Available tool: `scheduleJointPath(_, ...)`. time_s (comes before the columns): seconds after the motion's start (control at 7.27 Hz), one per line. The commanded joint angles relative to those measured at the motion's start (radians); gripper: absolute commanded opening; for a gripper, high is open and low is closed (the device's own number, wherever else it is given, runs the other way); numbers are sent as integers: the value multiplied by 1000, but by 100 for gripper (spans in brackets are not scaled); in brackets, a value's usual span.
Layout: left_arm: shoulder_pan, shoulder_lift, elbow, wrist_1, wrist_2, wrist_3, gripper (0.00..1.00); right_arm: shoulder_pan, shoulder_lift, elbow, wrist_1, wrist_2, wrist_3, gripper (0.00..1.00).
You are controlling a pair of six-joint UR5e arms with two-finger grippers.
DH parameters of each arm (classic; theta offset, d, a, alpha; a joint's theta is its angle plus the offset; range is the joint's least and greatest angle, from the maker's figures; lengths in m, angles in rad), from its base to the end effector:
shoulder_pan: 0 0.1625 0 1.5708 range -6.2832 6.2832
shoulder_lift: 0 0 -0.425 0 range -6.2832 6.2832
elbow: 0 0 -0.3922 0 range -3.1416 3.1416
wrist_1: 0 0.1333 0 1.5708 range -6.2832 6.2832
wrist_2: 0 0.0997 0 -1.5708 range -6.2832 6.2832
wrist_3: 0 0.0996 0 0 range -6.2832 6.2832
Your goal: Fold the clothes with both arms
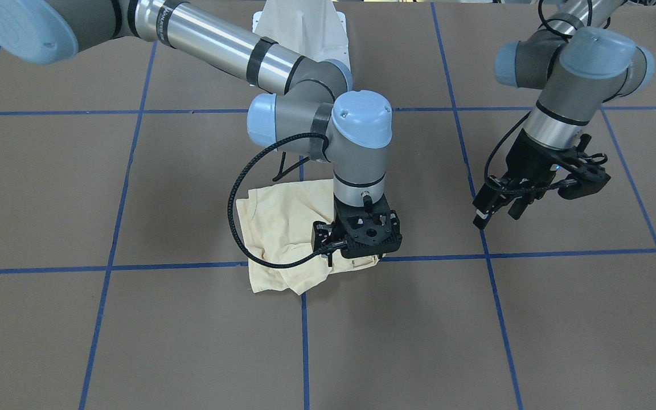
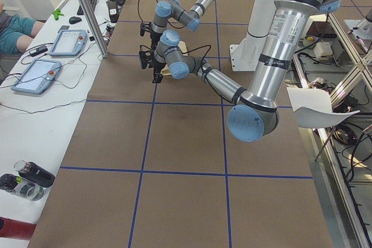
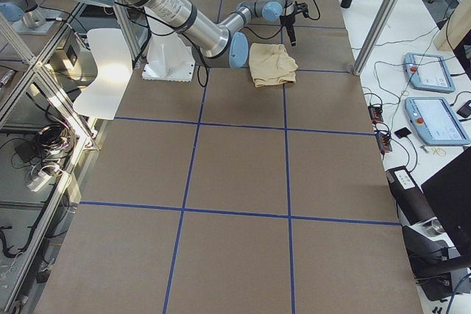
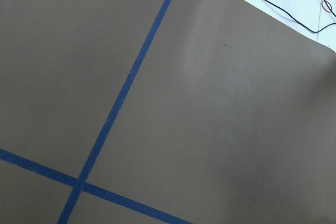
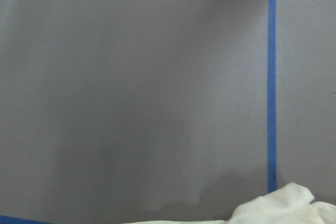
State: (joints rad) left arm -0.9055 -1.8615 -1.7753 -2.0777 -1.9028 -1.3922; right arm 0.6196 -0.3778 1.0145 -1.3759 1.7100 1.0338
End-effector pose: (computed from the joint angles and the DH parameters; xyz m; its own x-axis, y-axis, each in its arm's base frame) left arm 0.2910 -0.5342 0.3500 0.4292 -0.2749 -0.8604 0.5060 0.8622 -0.0230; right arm -0.6230 -0.5911 0.0789 0.7228 -0.1067 0.6828 -0.1418 0.9441 0.2977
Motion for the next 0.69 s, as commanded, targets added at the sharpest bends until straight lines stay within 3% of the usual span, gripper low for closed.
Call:
scheduleJointPath(0.0, -45, 69, -9, 2, 4, 175, 99, 90, -149, 223, -144, 121, -17, 99)
scheduleJointPath(0.27, -110, 90, -6, -8, 5, 209, 99, 172, -302, 332, -150, 190, -21, 100)
scheduleJointPath(0.55, -127, 97, -3, -16, 65, 229, 99, 259, -463, 470, -140, 253, -114, 100)
